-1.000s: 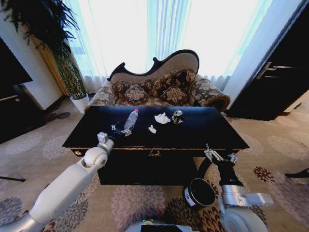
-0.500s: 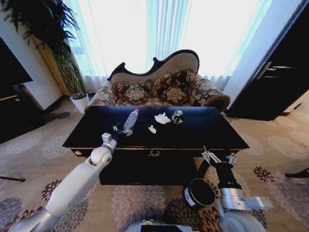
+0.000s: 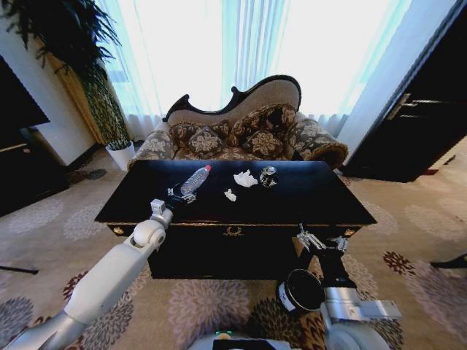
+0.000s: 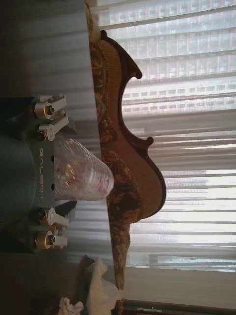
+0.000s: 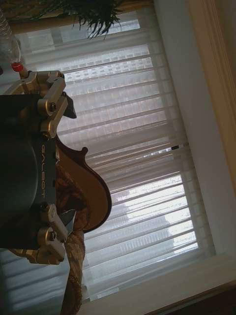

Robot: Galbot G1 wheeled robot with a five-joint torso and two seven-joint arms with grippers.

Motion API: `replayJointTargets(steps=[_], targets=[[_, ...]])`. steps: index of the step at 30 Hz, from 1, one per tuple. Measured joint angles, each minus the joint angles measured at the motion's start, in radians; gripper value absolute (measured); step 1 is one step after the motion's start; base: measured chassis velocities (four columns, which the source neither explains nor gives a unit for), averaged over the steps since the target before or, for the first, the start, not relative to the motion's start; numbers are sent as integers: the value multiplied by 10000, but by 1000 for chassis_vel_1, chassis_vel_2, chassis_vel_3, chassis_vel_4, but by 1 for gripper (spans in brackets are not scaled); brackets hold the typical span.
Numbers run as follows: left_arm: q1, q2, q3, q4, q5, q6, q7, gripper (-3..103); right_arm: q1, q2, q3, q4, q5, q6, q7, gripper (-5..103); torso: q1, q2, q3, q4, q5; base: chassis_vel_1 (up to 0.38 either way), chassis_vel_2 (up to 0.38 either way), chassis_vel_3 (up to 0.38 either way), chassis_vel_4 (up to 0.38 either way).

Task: Move to the front of the table and place the trash on the table into the trash bin.

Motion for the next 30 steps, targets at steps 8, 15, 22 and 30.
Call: replayJointTargets(steps=[8, 15, 22, 30], targets=[[101, 179, -202, -354, -60, 23, 0, 48, -25, 102, -116, 53, -119, 7, 17, 100, -1, 0, 0, 0, 2, 0, 0, 0, 0], [395, 296, -427, -917, -211, 137, -101, 36, 10, 17, 21, 90, -21, 4, 41, 100, -1, 0, 0, 1, -2, 0, 0, 0, 0], [477, 1125, -1042, -3341, -2525, 1153, -645, 36, 124, -64, 179, 334, 11, -420, 575, 100, -1, 1, -1, -1, 0, 0, 0, 0, 0], [221, 1939, -1483, -5656, -5918, 1811, -1561, 36, 332, -198, 491, 69, -1746, -437, 1103, 100, -1, 1, -1, 0, 3, 0, 0, 0, 0]])
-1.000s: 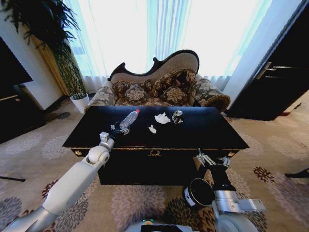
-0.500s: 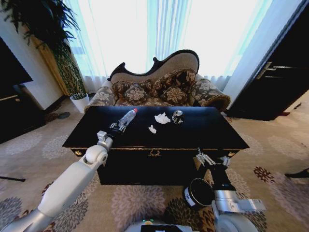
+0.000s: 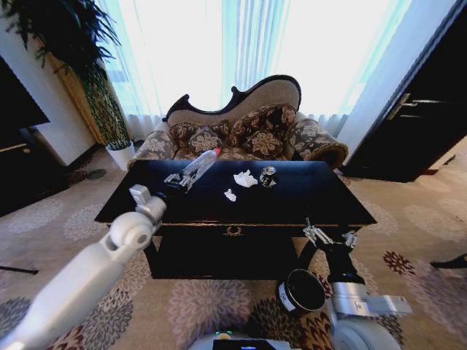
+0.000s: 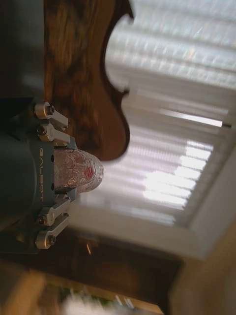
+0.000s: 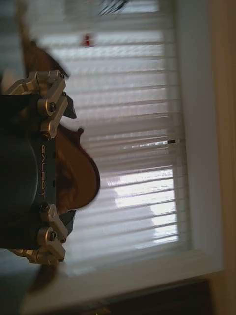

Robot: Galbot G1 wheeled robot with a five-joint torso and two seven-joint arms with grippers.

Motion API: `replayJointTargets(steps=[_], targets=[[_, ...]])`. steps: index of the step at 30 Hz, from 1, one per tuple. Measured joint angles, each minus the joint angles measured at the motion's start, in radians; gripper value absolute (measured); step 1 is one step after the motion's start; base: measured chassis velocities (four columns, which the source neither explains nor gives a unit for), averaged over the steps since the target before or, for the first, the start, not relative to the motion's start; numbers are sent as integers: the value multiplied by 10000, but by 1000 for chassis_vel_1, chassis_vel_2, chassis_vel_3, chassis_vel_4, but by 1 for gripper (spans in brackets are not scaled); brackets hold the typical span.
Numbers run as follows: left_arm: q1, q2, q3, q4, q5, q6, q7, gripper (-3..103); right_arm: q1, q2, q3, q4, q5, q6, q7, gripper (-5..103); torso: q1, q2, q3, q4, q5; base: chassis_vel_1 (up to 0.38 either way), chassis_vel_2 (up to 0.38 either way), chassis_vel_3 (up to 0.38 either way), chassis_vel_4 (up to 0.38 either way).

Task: Move to the front of the table and place the trash on the table into the trash bin.

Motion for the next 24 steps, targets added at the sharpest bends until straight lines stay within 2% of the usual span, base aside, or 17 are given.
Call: replayJointTargets(steps=[2, 3, 4, 6, 8, 9, 12, 13, 14, 15, 17, 19, 21, 24], targets=[[22, 62, -31, -820, -1178, 132, -483, 36, 58, 24, 157, -293, -1226, 287, 174, 100, 0, 0, 0, -1, 1, 0, 0, 0, 0], [57, 67, -30, -1076, -1542, 177, -629, 36, 63, 41, 198, -373, -1651, 421, 203, 100, 0, 0, 0, -1, 1, 0, 0, 0, 0], [57, 67, -30, -1076, -1542, 177, -629, 36, 63, 41, 198, -373, -1651, 421, 203, 100, 0, 0, 0, -1, 1, 0, 0, 0, 0], [143, 69, 75, -1709, -2597, 287, -1034, 36, 117, 63, 309, -600, -2941, 962, 261, 100, 0, 0, 0, 0, -3, 0, 0, 0, 0], [178, 39, 179, -1957, -3092, 328, -1179, 36, 150, 63, 368, -689, -3798, 1249, 293, 100, 0, 0, 0, 1, -3, 0, 0, 0, 0], [178, 39, 179, -1957, -3092, 328, -1179, 36, 150, 63, 368, -689, -3798, 1249, 293, 100, 0, 0, 0, 1, -3, 0, 0, 0, 0], [282, -38, 713, -2331, -3365, 307, -1105, 36, 320, 59, 536, -903, -6078, 2142, 524, 100, 0, 0, 0, 0, -2, 0, 0, 0, 0], [282, -38, 713, -2331, -3365, 307, -1105, 36, 320, 59, 536, -903, -6078, 2142, 524, 100, 0, 0, 0, 0, -2, 0, 0, 0, 0], [295, -64, 813, -2405, -3381, 290, -1075, 36, 373, 67, 576, -950, -6583, 2419, 581, 100, 0, 0, 0, 0, -2, 0, 0, 0, 0], [353, -169, 1021, -2493, -3488, 260, -1032, 36, 468, 134, 609, -1025, -7657, 2977, 749, 100, 0, 0, 0, 1, -1, 0, 0, 0, 0], [511, -277, 1183, -2516, -3663, 250, -1011, 36, 507, 279, 562, -1061, -8672, 3459, 924, 100, 0, 0, 0, 0, -2, 0, 0, 0, 0], [576, -292, 1213, -2516, -3702, 249, -995, 36, 512, 320, 547, -1066, -8884, 3563, 961, 100, 0, 0, 0, -1, -2, 0, 0, 0, 0], [891, -312, 1271, -2512, -3788, 248, -898, 36, 528, 475, 470, -1071, -9688, 4043, 1063, 100, 0, 0, 0, 0, -3, 0, 0, 0, 0], [1054, -303, 1336, -2498, -3677, 248, -668, 36, 491, 586, 389, -1042, -10064, 4279, 1074, 100, 0, 0, 0, 0, -3, 0, 0, 0, 0]])
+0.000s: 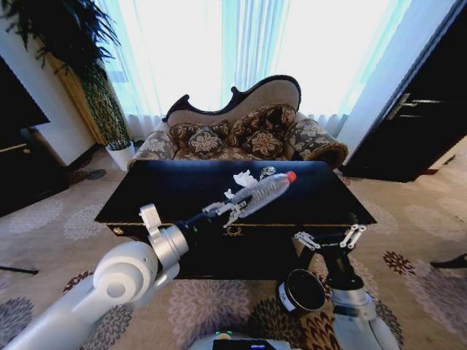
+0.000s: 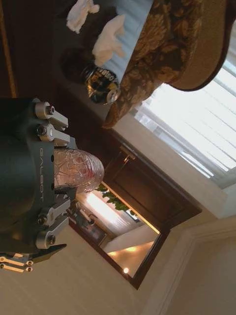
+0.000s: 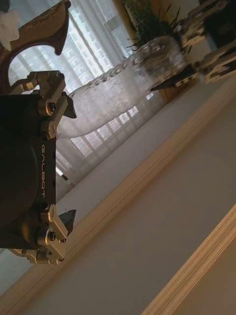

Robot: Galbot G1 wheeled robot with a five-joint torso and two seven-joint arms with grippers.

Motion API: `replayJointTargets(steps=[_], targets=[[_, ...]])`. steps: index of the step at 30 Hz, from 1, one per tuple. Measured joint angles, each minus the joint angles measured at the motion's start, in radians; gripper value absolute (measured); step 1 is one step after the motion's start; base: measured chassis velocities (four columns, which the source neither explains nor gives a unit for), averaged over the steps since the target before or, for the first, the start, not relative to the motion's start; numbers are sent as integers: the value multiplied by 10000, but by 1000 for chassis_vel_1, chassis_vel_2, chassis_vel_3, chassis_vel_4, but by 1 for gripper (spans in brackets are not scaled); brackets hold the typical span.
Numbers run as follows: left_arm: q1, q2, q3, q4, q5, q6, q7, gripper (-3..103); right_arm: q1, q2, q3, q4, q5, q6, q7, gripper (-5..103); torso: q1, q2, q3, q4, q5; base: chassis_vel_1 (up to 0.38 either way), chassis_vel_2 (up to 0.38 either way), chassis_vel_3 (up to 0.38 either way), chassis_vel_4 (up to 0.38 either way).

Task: Move to the front of the table and place the trash on the table into the trash bin.

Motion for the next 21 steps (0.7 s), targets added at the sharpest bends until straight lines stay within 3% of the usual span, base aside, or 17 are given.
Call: replayJointTargets(steps=[3, 9, 21], targets=[[-150, 45, 301, 21, 325, 2, 321, 36, -61, 91, -34, 109, -324, 215, -33, 100, 0, -1, 1, 1, 0, 0, 0, 0, 0], [-857, -15, 748, 36, 314, 2, 385, 36, -115, 160, -129, 174, -543, 409, -167, 100, 1, 0, 0, -2, 1, 0, 0, 0, 0], [-1822, -327, 2646, 61, 396, 60, 590, 36, -131, 236, -247, 28, -443, 331, -266, 100, 0, 0, 1, -1, 2, 0, 0, 0, 0]])
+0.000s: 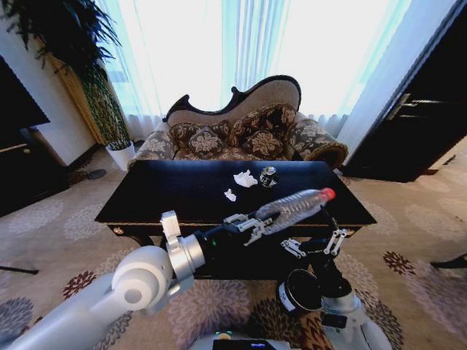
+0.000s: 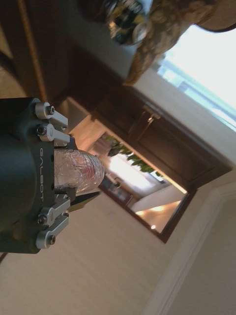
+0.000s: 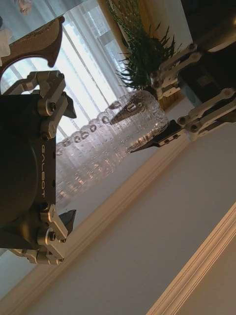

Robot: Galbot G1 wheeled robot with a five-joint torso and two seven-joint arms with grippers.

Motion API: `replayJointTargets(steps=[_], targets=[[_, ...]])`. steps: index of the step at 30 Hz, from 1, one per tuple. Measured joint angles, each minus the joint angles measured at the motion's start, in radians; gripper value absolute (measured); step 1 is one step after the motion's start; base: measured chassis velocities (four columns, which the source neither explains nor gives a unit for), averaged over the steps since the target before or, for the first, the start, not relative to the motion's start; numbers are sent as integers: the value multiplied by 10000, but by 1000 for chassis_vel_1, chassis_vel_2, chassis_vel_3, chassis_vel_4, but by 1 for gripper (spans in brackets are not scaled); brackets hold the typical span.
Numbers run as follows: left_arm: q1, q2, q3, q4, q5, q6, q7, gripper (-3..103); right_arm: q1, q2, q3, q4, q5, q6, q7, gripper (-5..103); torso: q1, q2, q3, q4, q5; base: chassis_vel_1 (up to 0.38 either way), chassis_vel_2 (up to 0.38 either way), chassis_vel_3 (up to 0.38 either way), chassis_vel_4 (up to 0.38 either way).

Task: Move to the front of the table and place the trash on the table into the trash bin.

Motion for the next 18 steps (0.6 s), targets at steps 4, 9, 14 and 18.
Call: replayJointTargets(steps=[4, 9, 14, 18], targets=[[66, -73, 402, 4, 43, 12, -7, 36, -19, 43, -21, 7, 16, -43, 4, 100, 0, 0, 0, -1, 0, 0, 0, 0, 0], [658, -36, 336, 6, 182, 25, 15, 36, -17, 52, -40, -32, 11, -70, 26, 99, 0, 0, 0, 1, -2, 0, 0, 0, 0], [1076, 50, 42, -20, 233, 58, 89, 36, -9, 46, -130, -59, -22, -81, 14, 84, 0, 0, 0, 1, -2, 0, 0, 0, 0], [1330, 150, -442, -32, 28, 139, 107, 36, -42, 58, -166, -61, -30, -73, 1, 68, 0, 0, 0, 1, -2, 0, 0, 0, 0]])
